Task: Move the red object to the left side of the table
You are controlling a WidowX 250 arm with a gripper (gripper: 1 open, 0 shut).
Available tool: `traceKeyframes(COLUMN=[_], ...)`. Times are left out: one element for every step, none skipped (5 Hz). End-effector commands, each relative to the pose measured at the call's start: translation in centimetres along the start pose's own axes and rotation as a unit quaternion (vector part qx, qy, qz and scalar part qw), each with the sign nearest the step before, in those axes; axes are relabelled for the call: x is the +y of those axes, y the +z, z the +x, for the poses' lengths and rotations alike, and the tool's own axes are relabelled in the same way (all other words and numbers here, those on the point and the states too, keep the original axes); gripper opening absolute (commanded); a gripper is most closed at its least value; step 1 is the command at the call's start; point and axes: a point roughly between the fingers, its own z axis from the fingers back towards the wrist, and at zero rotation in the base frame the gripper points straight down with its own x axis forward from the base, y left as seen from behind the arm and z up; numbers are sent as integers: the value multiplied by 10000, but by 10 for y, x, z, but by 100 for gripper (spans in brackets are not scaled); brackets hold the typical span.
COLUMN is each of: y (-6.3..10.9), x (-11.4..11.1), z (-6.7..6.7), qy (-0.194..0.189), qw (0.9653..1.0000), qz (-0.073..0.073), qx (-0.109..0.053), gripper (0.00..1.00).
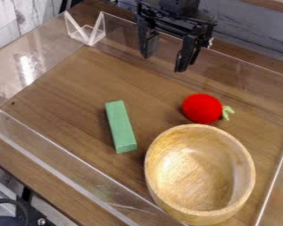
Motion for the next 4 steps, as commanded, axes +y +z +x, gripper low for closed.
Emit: traceKeyframes(y=[-9, -18, -31, -47], x=[-24, -50, -72, -84], z=[6, 15, 28, 41], qy=[14, -149, -378, -172], qw=[10000, 9998, 9990, 9992], qz=[-62, -149, -226, -353], qx=[53, 22, -3, -12], gripper=[100, 100, 100, 100])
